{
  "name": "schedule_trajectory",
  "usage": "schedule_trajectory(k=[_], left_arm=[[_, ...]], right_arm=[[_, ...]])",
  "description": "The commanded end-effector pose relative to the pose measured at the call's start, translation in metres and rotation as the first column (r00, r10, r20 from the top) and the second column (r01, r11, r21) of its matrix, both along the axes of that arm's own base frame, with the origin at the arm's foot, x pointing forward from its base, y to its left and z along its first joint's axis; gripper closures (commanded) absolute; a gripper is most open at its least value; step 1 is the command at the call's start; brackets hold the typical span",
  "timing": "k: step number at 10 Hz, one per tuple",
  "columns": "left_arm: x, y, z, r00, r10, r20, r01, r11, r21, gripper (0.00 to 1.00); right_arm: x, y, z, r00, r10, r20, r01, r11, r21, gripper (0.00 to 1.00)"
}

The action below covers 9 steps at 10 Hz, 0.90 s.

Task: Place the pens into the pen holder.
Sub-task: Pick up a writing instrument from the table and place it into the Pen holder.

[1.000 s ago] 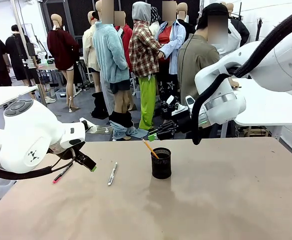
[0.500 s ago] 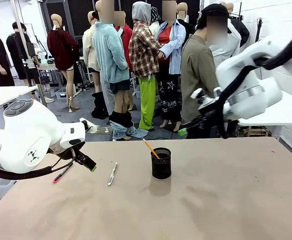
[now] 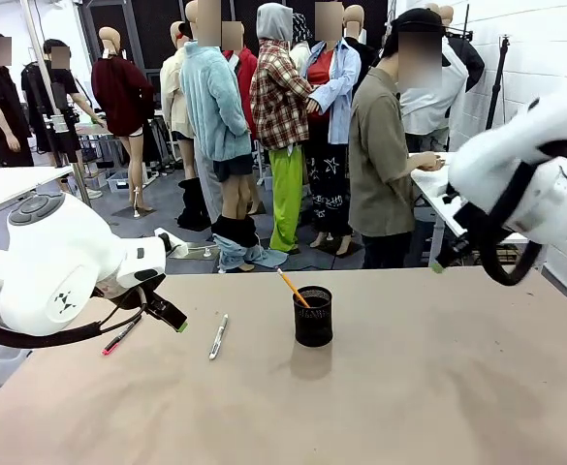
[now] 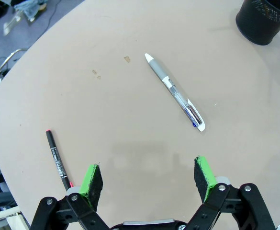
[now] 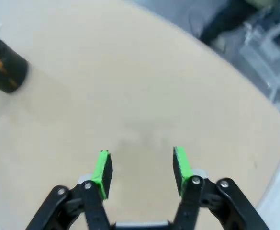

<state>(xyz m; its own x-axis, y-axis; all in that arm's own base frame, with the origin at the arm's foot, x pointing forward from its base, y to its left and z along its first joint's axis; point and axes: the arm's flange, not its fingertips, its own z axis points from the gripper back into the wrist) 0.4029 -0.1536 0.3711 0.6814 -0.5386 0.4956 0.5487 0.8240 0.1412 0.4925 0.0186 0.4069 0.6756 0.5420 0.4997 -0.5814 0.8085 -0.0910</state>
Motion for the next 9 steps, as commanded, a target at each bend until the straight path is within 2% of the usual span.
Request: schedule_trajectory(k=[1,3,7,9], left_arm=[[0.0,0.002,0.0,1.0,0.004,0.0,-0.004,1.0,-0.003,0.0],[0.0,0.002,0.0,1.0,0.004,0.0,-0.004,1.0,-0.003,0.0],[0.0,0.002,0.0,1.0,0.004,0.0,-0.004,1.0,-0.003,0.0],[0.0,0.002,0.0,1.0,0.004,0.0,-0.004,1.0,-0.003,0.0]], right_arm=[[-0.007,-0.001,0.045,0.974,-0.13,-0.184,0.107,0.986,-0.13,0.35],[-0.016,-0.02,0.058,0.943,-0.246,-0.224,0.204,0.96,-0.193,0.0],[-0.011,-0.023,0.053,0.918,-0.29,-0.273,0.255,0.954,-0.156,0.0],[-0.022,-0.032,0.064,0.927,-0.277,-0.253,0.232,0.953,-0.194,0.0]])
